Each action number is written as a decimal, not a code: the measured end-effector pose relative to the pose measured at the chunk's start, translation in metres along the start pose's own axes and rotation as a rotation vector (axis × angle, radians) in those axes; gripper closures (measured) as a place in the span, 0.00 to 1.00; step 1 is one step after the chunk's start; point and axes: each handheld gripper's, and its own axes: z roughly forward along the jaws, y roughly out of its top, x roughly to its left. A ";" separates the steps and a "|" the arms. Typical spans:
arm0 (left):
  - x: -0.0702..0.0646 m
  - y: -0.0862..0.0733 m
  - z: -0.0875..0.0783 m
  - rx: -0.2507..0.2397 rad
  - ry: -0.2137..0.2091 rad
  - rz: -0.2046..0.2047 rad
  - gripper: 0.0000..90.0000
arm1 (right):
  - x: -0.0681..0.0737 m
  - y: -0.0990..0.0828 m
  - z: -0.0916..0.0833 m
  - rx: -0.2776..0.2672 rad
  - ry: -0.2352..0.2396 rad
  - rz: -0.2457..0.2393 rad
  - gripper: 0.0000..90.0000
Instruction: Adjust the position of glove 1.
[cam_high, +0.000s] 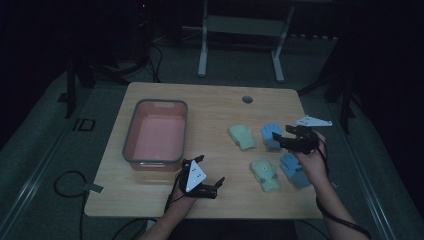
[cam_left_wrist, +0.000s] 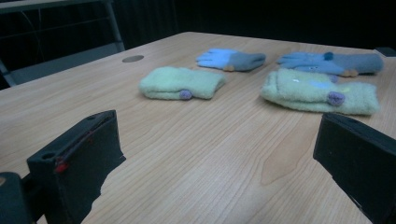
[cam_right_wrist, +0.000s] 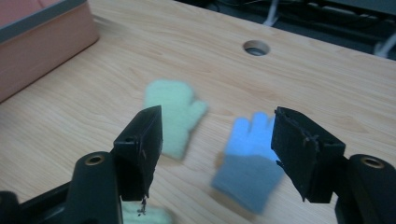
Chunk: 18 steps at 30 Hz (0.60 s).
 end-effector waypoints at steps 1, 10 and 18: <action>0.000 0.000 0.000 0.000 0.000 0.002 0.01 | 0.001 0.001 0.002 0.001 0.001 -0.002 0.38; 0.000 0.000 0.000 0.002 -0.001 0.006 0.01 | 0.014 0.006 0.028 0.030 0.054 -0.043 0.44; -0.001 0.000 0.000 0.001 -0.001 0.008 0.01 | 0.021 0.009 0.048 0.049 0.078 -0.064 0.47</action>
